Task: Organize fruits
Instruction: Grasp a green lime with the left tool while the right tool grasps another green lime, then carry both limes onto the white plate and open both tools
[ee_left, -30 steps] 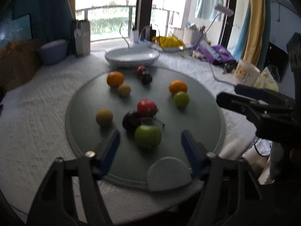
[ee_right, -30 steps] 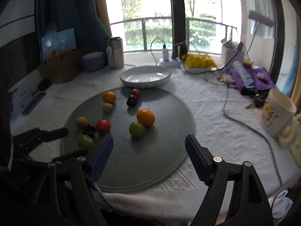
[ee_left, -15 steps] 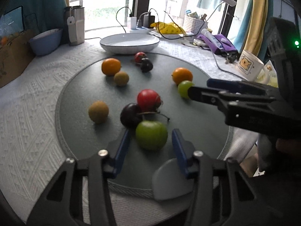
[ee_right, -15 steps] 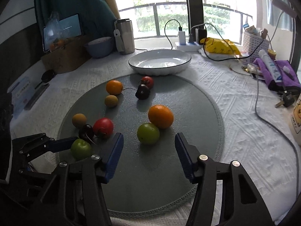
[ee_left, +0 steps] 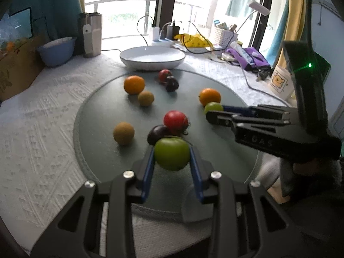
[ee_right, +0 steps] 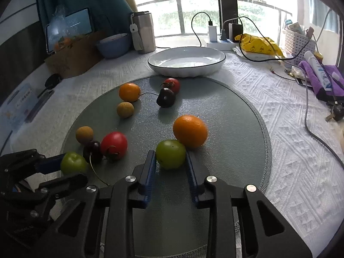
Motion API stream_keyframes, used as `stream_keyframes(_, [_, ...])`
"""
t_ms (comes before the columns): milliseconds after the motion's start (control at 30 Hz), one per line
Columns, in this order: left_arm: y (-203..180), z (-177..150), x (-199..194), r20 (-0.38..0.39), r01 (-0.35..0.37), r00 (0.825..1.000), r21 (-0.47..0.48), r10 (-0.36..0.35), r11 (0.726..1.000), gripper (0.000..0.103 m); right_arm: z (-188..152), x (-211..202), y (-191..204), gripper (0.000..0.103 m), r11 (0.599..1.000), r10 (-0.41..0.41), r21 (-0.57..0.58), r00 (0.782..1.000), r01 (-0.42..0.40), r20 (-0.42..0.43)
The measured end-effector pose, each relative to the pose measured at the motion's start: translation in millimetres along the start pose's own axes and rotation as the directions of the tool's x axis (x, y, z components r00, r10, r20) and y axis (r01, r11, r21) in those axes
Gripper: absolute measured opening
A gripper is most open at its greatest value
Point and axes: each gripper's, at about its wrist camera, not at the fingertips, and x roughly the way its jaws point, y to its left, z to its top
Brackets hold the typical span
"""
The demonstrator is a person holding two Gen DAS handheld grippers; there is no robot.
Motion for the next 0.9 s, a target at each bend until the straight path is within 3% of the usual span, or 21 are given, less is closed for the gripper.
stream_keyframes(333, [19, 21, -17, 0.088, -0.062, 0.994, -0.029, 0.064, 0.998, 0.033, 11, -29, 12, 0.030, 0.999, 0.001, -0.043, 0.997, 0.002, 0.075])
stream_keyframes(633, [47, 53, -15, 0.132, -0.072, 0.988, -0.076, 0.082, 0.994, 0.033, 40, -32, 17, 0.030, 0.997, 0.014, -0.083, 0.993, -0.005, 0.113])
stream_keyframes(900, [65, 86, 10, 0.116, -0.047, 0.992, -0.092, 0.057, 0.995, 0.033, 69, -21, 8, 0.030, 0.994, 0.014, -0.106, 0.991, 0.001, 0.134])
